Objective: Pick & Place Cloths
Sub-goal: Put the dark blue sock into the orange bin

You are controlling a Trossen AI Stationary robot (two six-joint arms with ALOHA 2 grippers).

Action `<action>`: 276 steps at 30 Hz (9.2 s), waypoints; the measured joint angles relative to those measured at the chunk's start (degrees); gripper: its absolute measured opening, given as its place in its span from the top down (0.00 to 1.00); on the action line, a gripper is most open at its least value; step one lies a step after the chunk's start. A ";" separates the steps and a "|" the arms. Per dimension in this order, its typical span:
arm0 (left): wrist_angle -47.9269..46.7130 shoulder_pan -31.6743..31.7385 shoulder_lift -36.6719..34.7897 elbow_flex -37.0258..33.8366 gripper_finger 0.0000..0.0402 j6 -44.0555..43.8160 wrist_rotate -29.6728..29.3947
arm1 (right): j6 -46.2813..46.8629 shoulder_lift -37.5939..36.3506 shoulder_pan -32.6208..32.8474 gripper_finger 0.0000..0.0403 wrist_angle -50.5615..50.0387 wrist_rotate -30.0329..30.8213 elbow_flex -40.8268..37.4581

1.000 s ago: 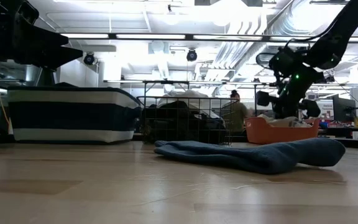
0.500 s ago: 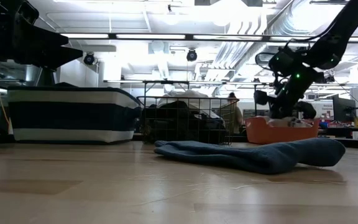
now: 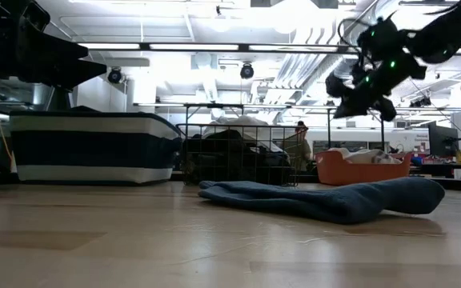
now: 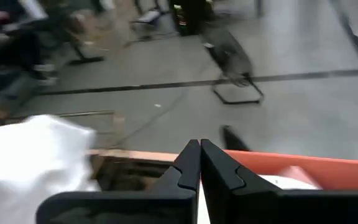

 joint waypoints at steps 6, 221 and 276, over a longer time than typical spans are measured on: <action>0.00 -0.01 0.00 0.00 0.25 0.00 0.00 | 0.05 -5.61 9.83 0.99 -3.48 -4.08 0.00; 0.02 0.01 0.17 0.00 0.25 0.00 0.04 | -5.51 33.10 9.73 0.91 -58.27 16.87 37.59; 0.01 0.01 0.15 0.00 0.25 -0.02 0.02 | -0.83 22.10 -2.88 0.99 -35.95 3.35 18.04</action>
